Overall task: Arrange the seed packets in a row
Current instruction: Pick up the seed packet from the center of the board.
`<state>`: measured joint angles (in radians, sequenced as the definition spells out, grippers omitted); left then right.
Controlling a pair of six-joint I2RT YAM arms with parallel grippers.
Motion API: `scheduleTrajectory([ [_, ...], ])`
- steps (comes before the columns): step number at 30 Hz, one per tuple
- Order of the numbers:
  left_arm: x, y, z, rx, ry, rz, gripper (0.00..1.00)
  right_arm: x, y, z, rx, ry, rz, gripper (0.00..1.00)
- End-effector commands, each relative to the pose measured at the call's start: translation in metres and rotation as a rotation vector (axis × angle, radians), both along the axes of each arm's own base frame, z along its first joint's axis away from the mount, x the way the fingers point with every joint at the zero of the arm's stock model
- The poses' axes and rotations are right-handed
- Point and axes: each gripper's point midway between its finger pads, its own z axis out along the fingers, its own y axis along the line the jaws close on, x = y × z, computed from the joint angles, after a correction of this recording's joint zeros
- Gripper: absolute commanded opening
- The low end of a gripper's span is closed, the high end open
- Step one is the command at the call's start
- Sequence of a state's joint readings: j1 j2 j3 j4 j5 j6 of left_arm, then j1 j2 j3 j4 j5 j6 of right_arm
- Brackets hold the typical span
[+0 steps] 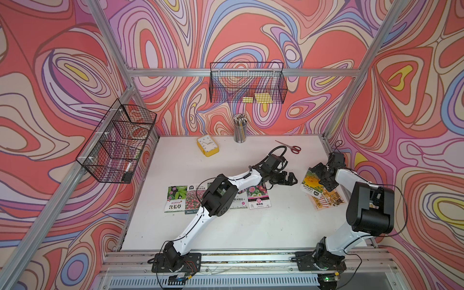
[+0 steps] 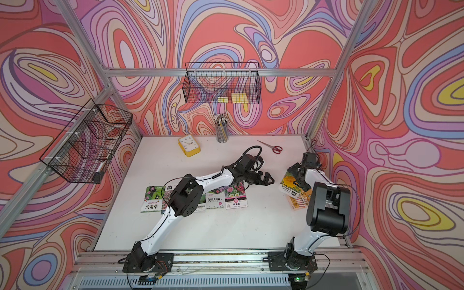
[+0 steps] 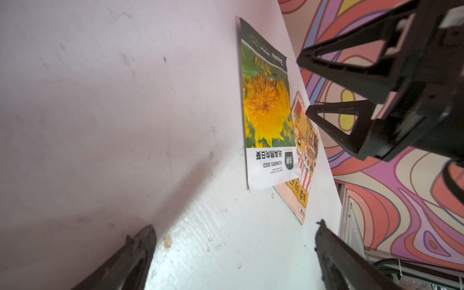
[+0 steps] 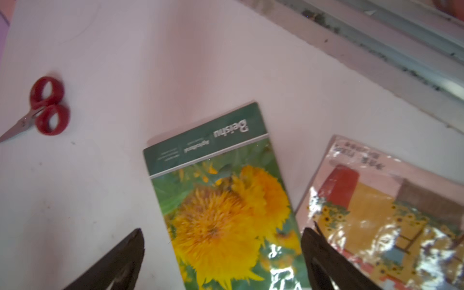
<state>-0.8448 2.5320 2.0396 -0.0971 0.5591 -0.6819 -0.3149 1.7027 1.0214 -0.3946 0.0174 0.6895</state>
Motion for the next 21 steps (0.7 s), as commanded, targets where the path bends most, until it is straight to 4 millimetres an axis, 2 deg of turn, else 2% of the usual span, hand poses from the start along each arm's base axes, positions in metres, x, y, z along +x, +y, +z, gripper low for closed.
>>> scheduleTrajectory([
  [1,-0.005,-0.006,-0.012,-0.006,0.054,-0.003,0.99,-0.003,-0.018,-0.008,-0.003,0.034,-0.024,0.98],
  [3,-0.005,-0.007,-0.013,-0.011,0.062,-0.006,0.99,0.004,-0.020,-0.007,0.017,0.021,-0.013,0.98],
  [5,-0.005,-0.007,-0.015,-0.015,0.072,-0.006,0.99,0.010,-0.010,-0.023,0.081,0.027,0.020,0.98],
  [10,-0.004,-0.008,-0.022,-0.028,0.121,-0.003,0.99,0.019,0.035,-0.046,0.312,-0.055,0.124,0.96],
  [17,-0.006,-0.011,-0.027,-0.055,0.173,-0.005,0.99,0.000,0.085,-0.056,0.536,-0.126,0.179,0.88],
  [21,-0.006,-0.013,-0.026,-0.075,0.194,-0.003,0.99,-0.005,0.107,-0.052,0.640,-0.182,0.214,0.80],
])
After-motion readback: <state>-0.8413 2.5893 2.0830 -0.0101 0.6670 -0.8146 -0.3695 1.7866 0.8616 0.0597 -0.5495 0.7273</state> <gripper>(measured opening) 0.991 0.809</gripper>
